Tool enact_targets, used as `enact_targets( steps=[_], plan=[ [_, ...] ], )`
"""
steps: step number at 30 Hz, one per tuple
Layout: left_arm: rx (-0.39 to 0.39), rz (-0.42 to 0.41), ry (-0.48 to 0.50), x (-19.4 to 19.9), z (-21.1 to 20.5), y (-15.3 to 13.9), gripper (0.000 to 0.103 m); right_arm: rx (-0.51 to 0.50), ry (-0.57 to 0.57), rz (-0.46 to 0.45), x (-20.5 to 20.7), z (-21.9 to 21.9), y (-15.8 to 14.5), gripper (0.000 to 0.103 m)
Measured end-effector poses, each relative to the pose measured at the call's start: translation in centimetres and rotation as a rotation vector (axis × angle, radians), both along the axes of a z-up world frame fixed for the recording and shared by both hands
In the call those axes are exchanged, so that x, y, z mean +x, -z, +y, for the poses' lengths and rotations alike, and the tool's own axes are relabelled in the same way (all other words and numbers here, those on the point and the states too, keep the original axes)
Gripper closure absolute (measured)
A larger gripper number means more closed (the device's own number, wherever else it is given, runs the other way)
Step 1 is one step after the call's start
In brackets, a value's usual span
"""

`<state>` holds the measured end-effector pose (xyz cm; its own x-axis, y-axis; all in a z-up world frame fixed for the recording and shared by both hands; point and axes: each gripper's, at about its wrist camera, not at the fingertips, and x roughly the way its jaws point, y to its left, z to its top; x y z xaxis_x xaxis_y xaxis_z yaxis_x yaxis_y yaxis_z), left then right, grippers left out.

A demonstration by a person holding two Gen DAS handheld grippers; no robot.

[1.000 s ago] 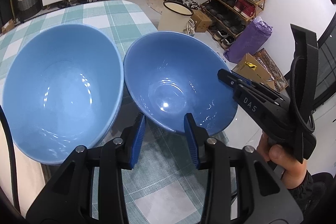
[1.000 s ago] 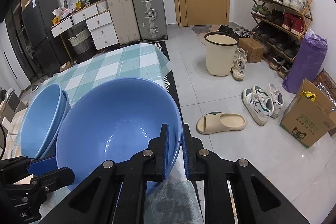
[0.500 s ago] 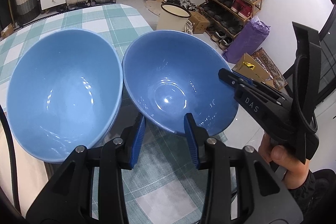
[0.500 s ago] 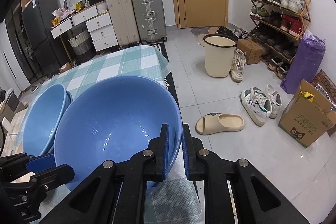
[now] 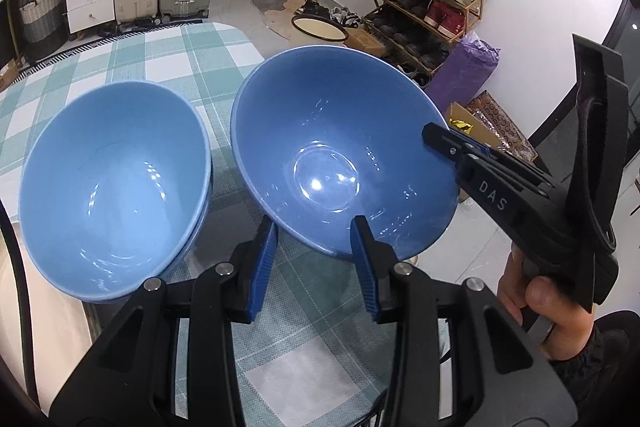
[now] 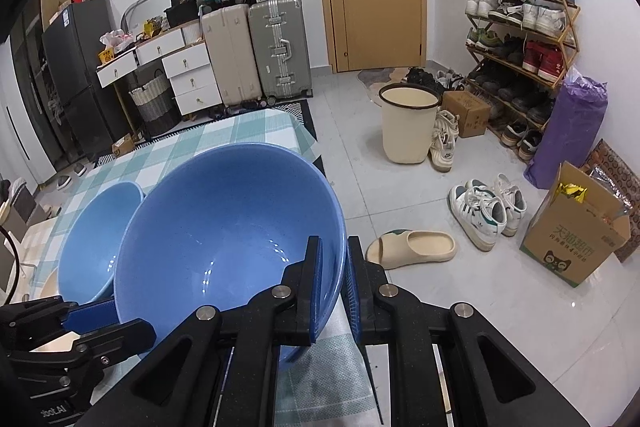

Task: Organize plates and bowls
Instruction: 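Lift the single blue bowl off the table with both tools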

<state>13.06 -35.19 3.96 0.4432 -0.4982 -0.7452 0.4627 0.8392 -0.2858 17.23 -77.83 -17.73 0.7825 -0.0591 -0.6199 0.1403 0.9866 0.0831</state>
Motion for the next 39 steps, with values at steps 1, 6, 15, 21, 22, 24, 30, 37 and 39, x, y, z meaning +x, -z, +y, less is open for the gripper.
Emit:
enact_targets(
  steps=[1, 6, 15, 21, 22, 24, 30, 37, 39],
  plan=[
    [-0.004, -0.003, 0.003, -0.1, 0.1, -0.2, 0.068, 0.0, 0.001, -0.006, -0.2, 0.0, -0.3, 0.091],
    [-0.017, -0.022, 0.007, -0.8, 0.2, -1.5, 0.068, -0.005, 0.003, -0.028, -1.2, -0.1, -1.6, 0.091],
    [-0.04, -0.053, 0.006, -2.1, 1.6, -3.6, 0.068, -0.031, -0.003, -0.063, -2.5, 1.3, -3.5, 0.091],
    [-0.053, -0.066, 0.0, -2.8, 3.0, -4.7, 0.068, -0.042, -0.013, -0.085, -2.9, 2.2, -4.7, 0.09],
    [-0.056, -0.068, -0.001, -3.0, 3.2, -4.9, 0.068, -0.044, -0.015, -0.088, -3.0, 2.4, -4.8, 0.09],
    [-0.062, -0.073, -0.004, -3.3, 3.7, -5.4, 0.068, -0.05, -0.02, -0.093, -3.0, 2.8, -5.2, 0.09],
    [-0.067, -0.092, -0.019, -4.0, 5.5, -6.8, 0.068, -0.06, -0.04, -0.11, -3.0, 4.1, -6.3, 0.09],
    [-0.066, -0.1, -0.041, -4.5, 7.9, -8.1, 0.068, -0.064, -0.07, -0.12, -2.7, 6.1, -6.9, 0.09],
    [-0.062, -0.104, -0.05, -4.8, 8.6, -8.4, 0.068, -0.063, -0.082, -0.12, -2.5, 6.8, -7.1, 0.09]
  ],
)
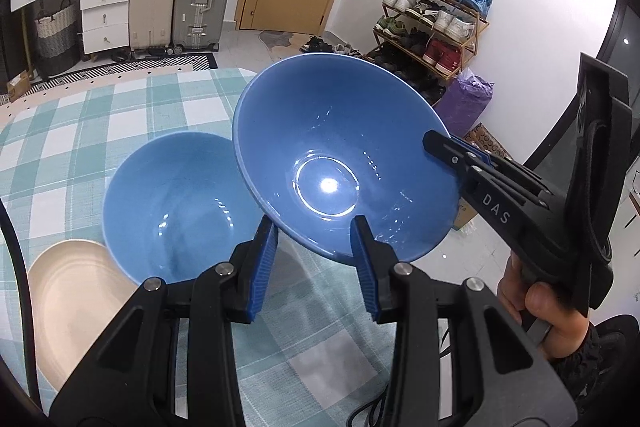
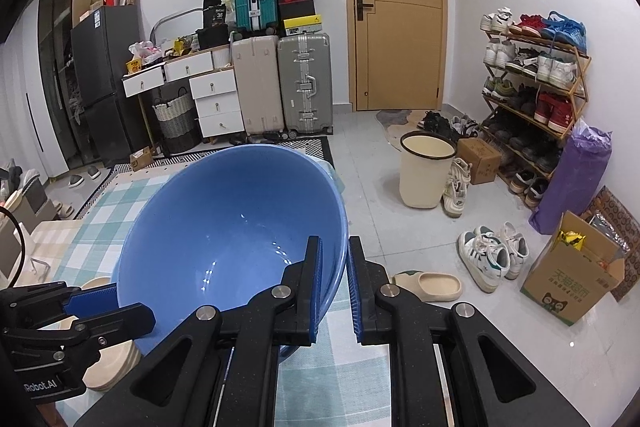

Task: Organize plates and bowls
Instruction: 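Lift the single blue bowl off the table with both tools, then carry the blue bowl over the nested blue bowls and lower it in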

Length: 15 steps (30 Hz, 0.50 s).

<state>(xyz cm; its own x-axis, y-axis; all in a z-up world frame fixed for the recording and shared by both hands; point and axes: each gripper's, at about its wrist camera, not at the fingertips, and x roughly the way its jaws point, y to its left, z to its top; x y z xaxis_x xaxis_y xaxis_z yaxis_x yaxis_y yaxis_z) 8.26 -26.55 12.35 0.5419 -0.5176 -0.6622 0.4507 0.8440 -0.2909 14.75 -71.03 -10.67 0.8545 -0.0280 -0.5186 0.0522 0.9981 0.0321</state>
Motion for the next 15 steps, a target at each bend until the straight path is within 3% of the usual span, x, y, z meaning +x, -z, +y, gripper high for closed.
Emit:
enact_targets(
  steps=[15],
  plan=[
    [0.026, -0.007, -0.054, 0.4, 4.6, -0.9, 0.068, 0.002, -0.087, 0.007, 2.1, 4.7, -0.2, 0.09]
  ],
)
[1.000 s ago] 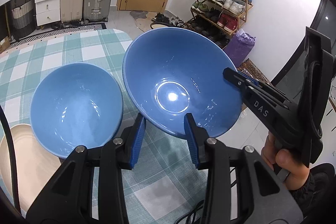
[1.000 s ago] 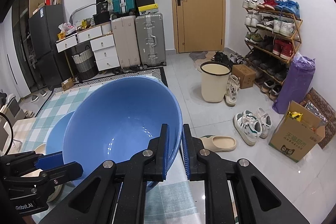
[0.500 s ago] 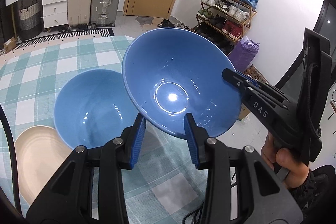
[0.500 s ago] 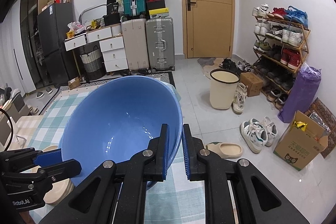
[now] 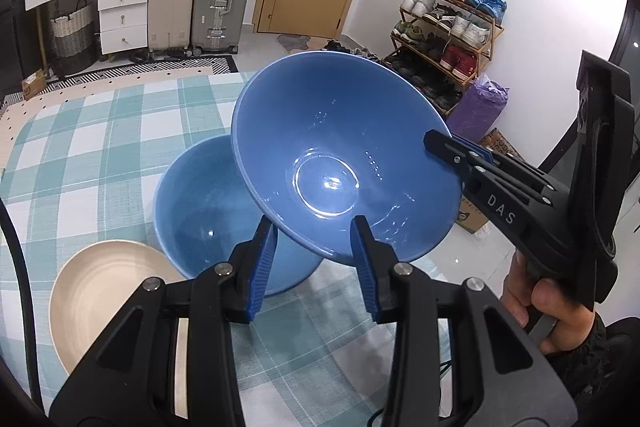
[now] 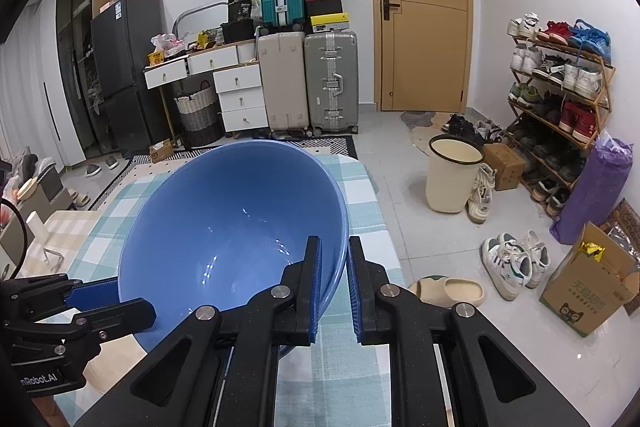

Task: Organize plates and bowls
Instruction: 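Carry the blue bowl over the nested blue bowls and lower it in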

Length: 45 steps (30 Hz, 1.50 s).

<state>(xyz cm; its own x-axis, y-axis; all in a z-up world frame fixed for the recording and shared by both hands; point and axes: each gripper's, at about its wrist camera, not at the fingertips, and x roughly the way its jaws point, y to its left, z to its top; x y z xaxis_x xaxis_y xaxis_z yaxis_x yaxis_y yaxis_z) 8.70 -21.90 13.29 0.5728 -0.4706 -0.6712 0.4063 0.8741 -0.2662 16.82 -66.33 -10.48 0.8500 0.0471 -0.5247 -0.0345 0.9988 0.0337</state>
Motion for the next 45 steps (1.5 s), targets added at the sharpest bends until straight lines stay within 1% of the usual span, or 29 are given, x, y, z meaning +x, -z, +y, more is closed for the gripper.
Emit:
enact_targets(
  steps=[11, 27, 45],
  plan=[
    [0.023, 0.002, -0.02, 1.3, 1.7, 0.5, 0.068, 0.003, -0.051, 0.018, 1.4, 2.2, 0.6, 0.09],
    [0.057, 0.011, -0.063, 2.2, 3.4, 1.6, 0.068, 0.005, -0.106, 0.052, 3.1, 3.9, 2.1, 0.089],
    [0.104, 0.042, -0.076, 4.1, 4.0, 4.7, 0.068, 0.002, -0.128, 0.116, 4.7, 4.7, 4.5, 0.088]
  ],
)
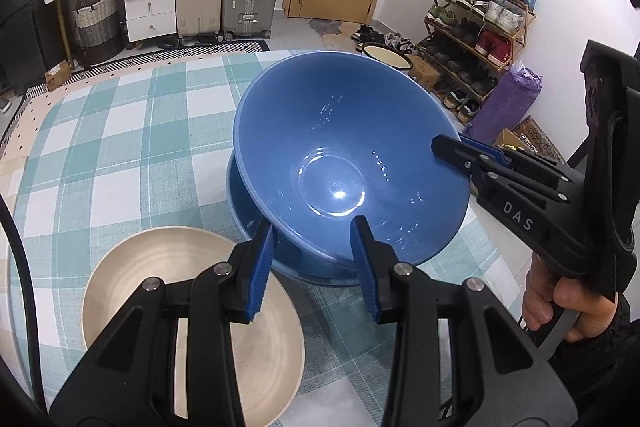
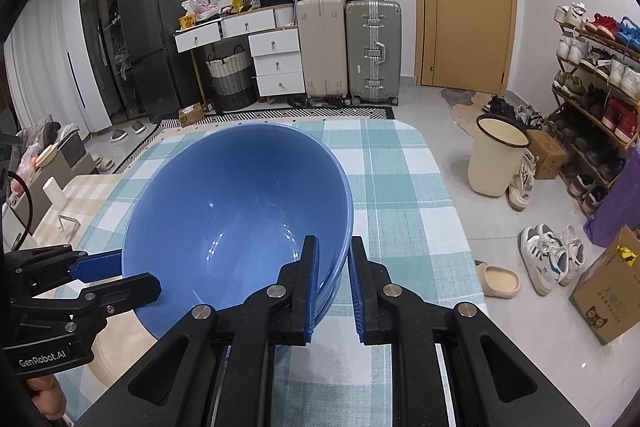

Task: Organize plates and bowls
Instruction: 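Carry the blue bowl over the nested blue bowls and lower it in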

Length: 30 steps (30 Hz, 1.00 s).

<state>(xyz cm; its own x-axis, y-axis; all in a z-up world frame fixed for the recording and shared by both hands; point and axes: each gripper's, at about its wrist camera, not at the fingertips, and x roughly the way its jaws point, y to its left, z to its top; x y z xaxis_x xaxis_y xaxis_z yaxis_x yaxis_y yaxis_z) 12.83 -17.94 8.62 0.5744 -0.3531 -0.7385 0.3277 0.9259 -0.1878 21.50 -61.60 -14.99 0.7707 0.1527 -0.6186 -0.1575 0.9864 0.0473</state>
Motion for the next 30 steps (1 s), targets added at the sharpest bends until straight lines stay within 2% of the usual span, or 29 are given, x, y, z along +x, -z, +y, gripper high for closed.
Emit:
enact_targets(
  steps=[19, 30],
  plan=[
    [0.082, 0.019, -0.011, 1.3, -0.4, 2.4, 0.068, -0.029, -0.008, 0.061, 1.2, 0.7, 2.6, 0.087],
    [0.085, 0.038, -0.016, 1.6, -0.3, 2.9, 0.068, -0.027, -0.02, 0.079, 1.3, 0.8, 3.0, 0.087]
  ],
)
